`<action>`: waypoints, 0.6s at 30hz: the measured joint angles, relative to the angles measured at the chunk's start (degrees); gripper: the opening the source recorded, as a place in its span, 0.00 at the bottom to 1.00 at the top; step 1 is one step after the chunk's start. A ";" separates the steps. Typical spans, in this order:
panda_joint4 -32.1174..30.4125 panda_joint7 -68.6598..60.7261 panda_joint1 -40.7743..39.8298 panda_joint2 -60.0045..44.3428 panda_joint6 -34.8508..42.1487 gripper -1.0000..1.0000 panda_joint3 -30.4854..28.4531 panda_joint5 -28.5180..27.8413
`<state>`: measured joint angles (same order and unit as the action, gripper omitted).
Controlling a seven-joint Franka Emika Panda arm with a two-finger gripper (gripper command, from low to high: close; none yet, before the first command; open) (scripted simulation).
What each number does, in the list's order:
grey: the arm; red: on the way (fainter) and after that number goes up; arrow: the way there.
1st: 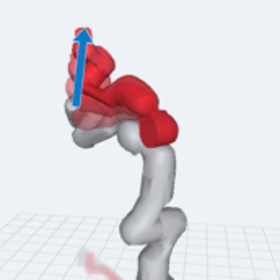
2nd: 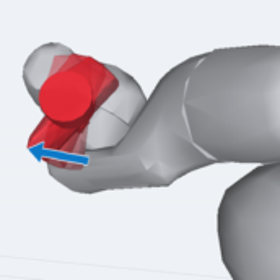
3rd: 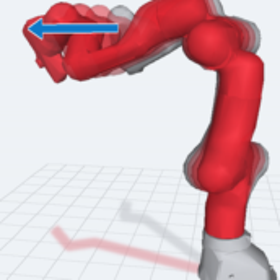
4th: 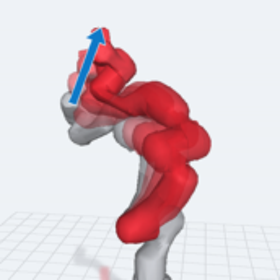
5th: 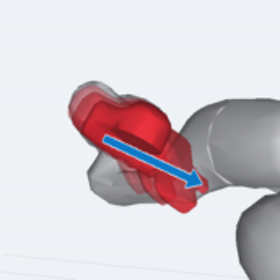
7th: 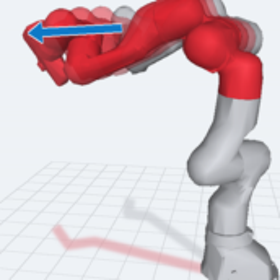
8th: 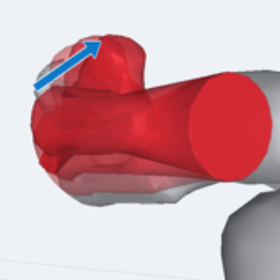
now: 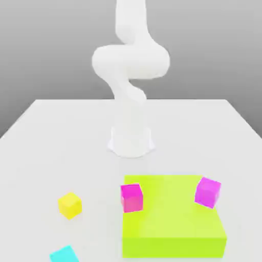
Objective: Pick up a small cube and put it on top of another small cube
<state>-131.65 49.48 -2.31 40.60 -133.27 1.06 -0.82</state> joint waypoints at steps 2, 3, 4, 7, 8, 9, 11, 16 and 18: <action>0.11 3.25 -1.69 -4.43 -1.26 0.50 0.69 -0.94; 0.16 4.77 -2.57 -6.55 -1.86 0.50 1.07 -1.32; 0.21 6.28 -3.40 -8.66 -2.46 0.50 1.42 -1.71; 0.36 10.82 -5.71 -14.92 -4.23 0.50 2.26 -2.93; 0.42 12.33 -6.43 -17.01 -4.81 0.50 2.49 -3.35; 0.47 13.81 -7.11 -19.09 -5.40 0.50 2.68 -3.75; 0.57 16.85 -8.29 -23.26 -6.57 0.50 2.86 -4.59; 0.83 24.04 -10.52 -33.65 -9.52 0.50 2.54 -6.14; 0.92 26.64 -11.43 -37.77 -10.73 0.50 2.12 -6.38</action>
<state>-130.73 76.12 -13.74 2.83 -143.99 3.18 -7.20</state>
